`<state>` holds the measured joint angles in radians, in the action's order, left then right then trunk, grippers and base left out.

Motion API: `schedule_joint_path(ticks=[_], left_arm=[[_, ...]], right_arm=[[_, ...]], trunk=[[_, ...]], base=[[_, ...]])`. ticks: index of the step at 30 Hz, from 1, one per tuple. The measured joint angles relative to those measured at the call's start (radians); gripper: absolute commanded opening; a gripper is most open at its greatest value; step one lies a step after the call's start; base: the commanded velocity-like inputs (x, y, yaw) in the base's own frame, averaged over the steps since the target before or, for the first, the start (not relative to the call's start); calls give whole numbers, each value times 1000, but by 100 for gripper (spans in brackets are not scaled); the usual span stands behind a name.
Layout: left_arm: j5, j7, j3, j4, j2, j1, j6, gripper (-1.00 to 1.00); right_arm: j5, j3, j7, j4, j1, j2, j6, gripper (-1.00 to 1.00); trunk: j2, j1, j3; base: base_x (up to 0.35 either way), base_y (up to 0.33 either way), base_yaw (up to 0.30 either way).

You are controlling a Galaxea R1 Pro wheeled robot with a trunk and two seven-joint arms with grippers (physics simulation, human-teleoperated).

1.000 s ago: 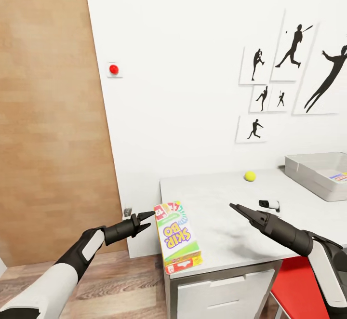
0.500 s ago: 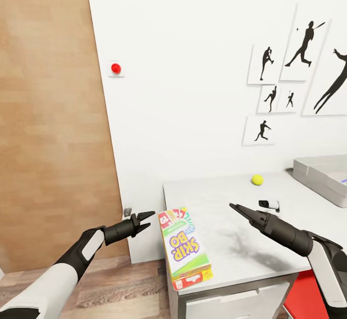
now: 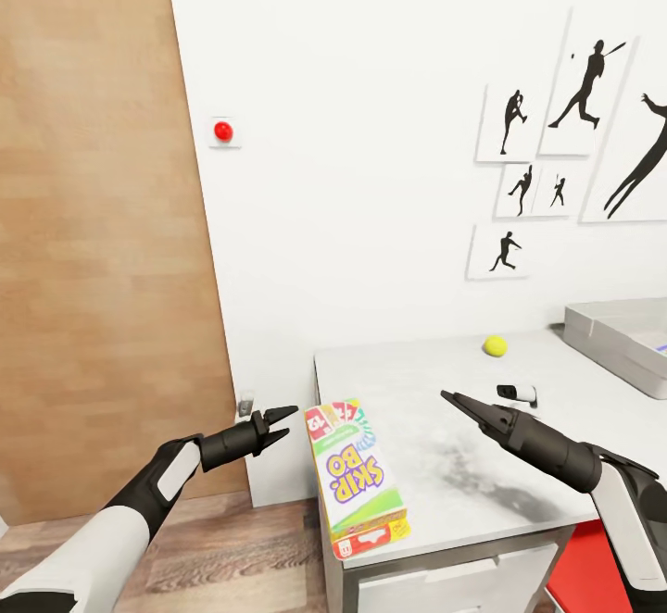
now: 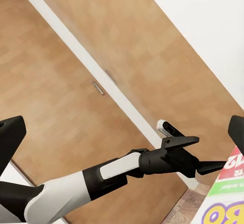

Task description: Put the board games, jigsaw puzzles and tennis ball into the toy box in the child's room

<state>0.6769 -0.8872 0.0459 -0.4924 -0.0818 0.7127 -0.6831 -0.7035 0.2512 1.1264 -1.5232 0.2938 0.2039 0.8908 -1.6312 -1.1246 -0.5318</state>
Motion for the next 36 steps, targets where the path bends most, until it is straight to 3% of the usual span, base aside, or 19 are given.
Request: schedule_joint_path(ticks=[36], left_arm=[[0,0,0,0,1,0,-2,100]], right_arm=[[0,0,0,0,0,0,0,100]], trunk=[[0,0,0]], base=[[-14,-25,0]])
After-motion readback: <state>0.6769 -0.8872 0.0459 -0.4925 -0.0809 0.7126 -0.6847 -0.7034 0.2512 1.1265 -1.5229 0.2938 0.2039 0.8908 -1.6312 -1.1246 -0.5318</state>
